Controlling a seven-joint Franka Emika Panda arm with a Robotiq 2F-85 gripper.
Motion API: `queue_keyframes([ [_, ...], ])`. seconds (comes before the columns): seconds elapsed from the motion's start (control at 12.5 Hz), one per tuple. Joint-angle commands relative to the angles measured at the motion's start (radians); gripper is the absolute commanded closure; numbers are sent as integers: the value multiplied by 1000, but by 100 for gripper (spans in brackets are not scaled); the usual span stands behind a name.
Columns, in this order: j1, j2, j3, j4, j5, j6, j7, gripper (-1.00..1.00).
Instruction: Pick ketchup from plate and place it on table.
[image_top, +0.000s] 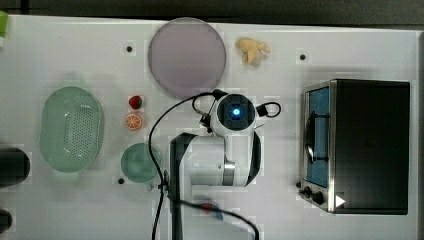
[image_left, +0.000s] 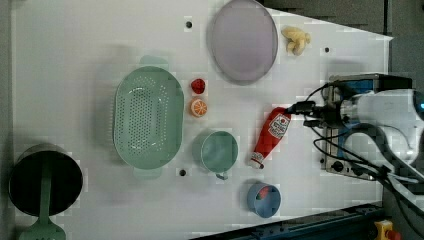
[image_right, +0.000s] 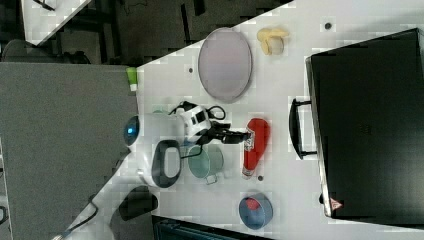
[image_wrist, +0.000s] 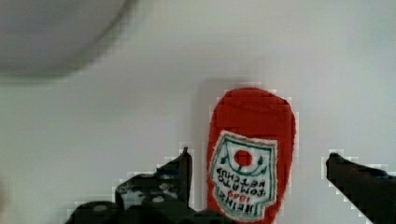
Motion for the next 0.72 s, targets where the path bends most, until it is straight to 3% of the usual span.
queue_keyframes([
  [0.08,-13,-156,-13,82,-1,-120,299,-100],
  [0.4,-14,-266,-14,247,-1,-482,400,-100],
  [0.72,-11,-278,-7,439,2,-636,400,-100],
])
